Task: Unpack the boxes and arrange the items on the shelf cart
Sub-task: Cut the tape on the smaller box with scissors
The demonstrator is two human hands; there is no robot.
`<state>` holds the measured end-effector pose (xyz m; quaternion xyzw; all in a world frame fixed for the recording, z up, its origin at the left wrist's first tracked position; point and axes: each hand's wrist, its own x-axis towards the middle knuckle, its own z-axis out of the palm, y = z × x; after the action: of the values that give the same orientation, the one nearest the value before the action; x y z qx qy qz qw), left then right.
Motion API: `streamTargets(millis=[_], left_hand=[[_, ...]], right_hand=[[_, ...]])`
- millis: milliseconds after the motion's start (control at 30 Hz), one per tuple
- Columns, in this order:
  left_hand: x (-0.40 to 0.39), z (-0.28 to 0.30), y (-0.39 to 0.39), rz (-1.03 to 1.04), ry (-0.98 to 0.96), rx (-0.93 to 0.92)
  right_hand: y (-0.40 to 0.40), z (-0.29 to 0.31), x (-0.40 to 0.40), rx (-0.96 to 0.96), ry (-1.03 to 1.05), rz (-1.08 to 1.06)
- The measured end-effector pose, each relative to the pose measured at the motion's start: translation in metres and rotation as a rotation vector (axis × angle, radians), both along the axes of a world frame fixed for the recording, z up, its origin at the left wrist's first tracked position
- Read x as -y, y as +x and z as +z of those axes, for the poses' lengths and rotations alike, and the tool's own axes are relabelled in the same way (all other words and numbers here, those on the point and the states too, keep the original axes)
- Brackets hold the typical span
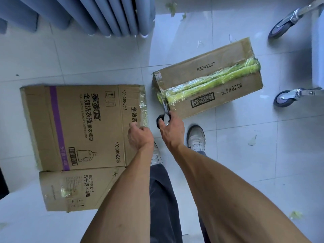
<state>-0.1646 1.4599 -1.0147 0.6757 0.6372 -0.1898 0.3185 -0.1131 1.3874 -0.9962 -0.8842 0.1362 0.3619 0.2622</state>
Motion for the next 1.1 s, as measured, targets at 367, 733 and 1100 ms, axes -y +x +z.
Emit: streamTargets(millis=[367,733,1100], left_hand=[[0.007,-0.006,0.002,0.029,-0.041,-0.01],[0.003,-0.008,0.014,0.04,0.014,0.035],[0.004,-0.002,0.062,0.085,-0.138,0.157]], right_hand=[[0.005,-0.004,-0.009,0.047,-0.208,0.044],[-0.004,0.006,0.017,0.082,-0.054,0.157],[-0.029,0.028,0.051,0.15,-0.111,0.18]])
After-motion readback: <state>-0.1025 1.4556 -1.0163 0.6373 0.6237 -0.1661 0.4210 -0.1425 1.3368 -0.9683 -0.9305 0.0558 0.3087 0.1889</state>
